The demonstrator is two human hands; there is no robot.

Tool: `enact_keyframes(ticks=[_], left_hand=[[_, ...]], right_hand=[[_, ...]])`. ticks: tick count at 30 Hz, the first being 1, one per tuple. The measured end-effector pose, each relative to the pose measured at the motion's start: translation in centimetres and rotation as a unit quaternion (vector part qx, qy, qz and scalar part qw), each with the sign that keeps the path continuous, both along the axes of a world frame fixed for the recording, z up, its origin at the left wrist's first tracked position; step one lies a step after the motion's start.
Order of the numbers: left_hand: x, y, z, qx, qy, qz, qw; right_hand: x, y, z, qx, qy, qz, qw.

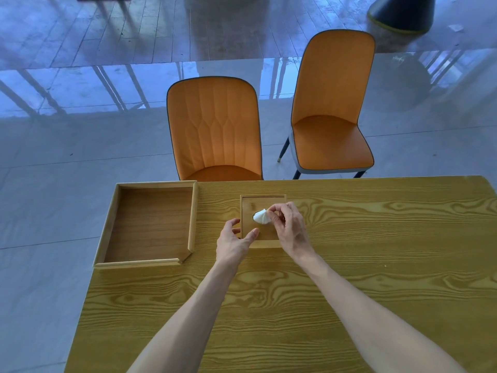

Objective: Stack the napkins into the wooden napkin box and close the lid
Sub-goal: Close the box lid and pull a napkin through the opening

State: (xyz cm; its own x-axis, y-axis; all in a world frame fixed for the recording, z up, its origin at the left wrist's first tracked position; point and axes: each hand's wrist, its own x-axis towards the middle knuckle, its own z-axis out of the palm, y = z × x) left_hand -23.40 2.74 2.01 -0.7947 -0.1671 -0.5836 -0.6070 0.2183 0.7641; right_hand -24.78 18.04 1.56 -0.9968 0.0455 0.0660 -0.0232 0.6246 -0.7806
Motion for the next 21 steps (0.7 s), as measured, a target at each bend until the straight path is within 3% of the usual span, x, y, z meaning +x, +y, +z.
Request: enact_keyframes(ticks=[21], left_hand=[[-0.11, 0.04, 0.12, -0.003, -0.003, 0.0, 1.0]], right_hand=[[0.44, 0.06, -0.51, -0.12, 0.024, -0.056, 0.991]])
